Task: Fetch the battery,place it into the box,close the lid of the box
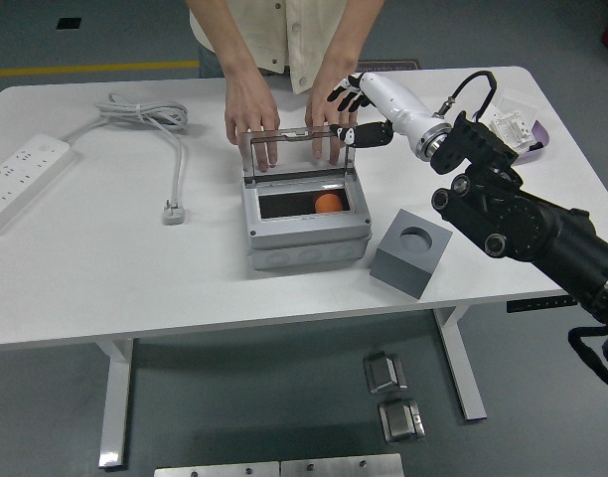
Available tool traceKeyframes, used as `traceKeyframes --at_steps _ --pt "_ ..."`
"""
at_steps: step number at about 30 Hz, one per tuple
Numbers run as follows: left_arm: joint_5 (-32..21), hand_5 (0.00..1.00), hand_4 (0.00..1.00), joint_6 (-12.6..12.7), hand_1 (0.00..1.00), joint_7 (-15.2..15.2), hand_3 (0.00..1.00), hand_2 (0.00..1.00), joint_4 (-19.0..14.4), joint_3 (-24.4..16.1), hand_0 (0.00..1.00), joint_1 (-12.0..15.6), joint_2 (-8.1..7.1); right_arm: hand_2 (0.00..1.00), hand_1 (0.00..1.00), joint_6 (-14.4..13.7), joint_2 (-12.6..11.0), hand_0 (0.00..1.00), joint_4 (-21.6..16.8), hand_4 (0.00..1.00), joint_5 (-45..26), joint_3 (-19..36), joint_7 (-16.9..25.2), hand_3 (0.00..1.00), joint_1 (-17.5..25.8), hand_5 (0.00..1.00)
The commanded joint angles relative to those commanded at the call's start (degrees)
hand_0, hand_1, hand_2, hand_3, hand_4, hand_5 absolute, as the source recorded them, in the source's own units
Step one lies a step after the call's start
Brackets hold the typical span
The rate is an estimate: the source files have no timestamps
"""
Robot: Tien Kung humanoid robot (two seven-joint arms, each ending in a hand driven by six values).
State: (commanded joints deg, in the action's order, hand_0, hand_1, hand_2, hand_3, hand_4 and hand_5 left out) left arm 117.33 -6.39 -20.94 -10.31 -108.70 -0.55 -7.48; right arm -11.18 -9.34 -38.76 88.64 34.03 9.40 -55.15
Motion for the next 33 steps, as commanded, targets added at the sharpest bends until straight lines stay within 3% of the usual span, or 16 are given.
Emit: traceKeyframes --at_steps 11,25,26,33 --pt "-0.20 0.178 0.685 0.00 0.618 0.00 0.633 0.599 0.00 0.25 0.626 0.12 0.12 0.612 0.581 -0.29 1.36 0.679 -0.62 0.763 0.05 -1.94 0.08 0.687 0.93 0.275" --pt "-0.65 0.180 0.690 0.07 0.618 0.18 0.634 0.599 0.00 0.47 0.627 0.18 0.67 0.613 0.580 -0.68 0.63 0.685 -5.01 0.753 1.66 -3.96 -0.67 0.690 2.25 0.265" --pt "-0.69 0.182 0.692 0.08 0.618 0.19 0.633 0.599 0.00 0.49 0.626 0.19 0.69 0.616 0.578 -0.72 0.51 0.684 -5.39 0.769 1.82 -4.02 -0.76 0.696 2.30 0.307" --pt "-0.87 0.183 0.692 0.09 0.618 0.13 0.633 0.598 0.00 0.57 0.626 0.44 0.86 0.616 0.577 -1.05 -0.54 0.684 -8.24 0.772 2.39 -4.92 -1.34 0.696 3.07 0.315"
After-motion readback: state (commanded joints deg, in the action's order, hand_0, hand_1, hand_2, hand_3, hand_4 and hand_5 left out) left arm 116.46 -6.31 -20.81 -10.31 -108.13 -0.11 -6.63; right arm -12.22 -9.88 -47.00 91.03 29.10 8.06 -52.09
